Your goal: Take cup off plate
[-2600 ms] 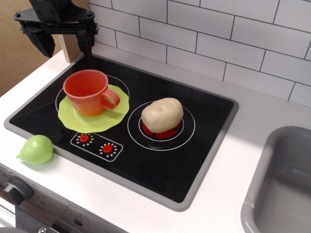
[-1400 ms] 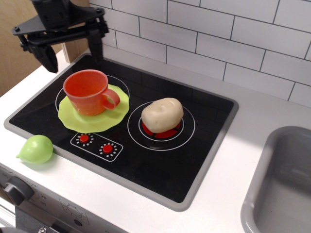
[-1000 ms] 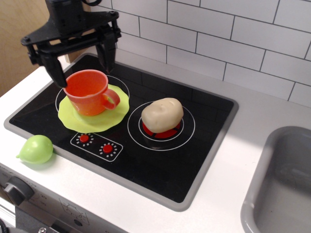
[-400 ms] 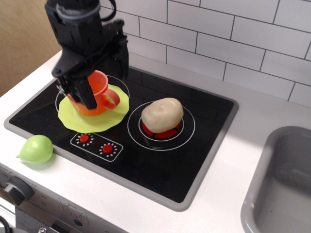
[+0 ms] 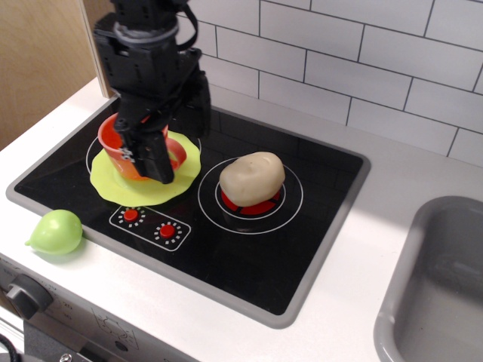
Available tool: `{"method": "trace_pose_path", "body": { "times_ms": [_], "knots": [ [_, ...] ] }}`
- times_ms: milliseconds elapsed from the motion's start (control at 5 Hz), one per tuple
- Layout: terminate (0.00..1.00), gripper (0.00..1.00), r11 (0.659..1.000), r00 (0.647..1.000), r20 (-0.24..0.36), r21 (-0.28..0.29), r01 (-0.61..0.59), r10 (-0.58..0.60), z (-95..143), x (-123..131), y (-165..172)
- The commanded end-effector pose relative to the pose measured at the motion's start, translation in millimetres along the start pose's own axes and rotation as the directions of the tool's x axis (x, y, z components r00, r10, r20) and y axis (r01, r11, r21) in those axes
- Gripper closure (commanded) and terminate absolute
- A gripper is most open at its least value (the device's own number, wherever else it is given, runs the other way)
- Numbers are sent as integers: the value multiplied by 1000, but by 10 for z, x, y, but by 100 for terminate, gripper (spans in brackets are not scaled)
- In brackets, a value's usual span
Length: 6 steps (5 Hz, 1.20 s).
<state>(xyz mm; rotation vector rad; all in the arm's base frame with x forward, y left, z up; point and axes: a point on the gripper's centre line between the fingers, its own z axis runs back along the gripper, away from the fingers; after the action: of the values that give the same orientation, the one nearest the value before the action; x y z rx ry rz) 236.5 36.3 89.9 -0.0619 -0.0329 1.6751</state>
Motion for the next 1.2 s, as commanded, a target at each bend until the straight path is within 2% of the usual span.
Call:
{"method": "trace_pose_path", "body": {
  "times_ms": [0,200,400,600,800,1000],
  "knots": [
    [0,0,999,1000,12,-38,-8,9,-63,77,-229],
    [0,0,1000,1000,30,-26,-8,9,-118,104,-223],
    [0,0,1000,1000,23,-7,-7,7,-159,113,-215],
    [0,0,999,999,5,3,50,-50,-153,83,-217],
    [0,100,999,999,3,3,51,-51,-150,121,-230],
    [0,100,990,990,13,-33,139,-139,-133,130,-268]
  ]
}}
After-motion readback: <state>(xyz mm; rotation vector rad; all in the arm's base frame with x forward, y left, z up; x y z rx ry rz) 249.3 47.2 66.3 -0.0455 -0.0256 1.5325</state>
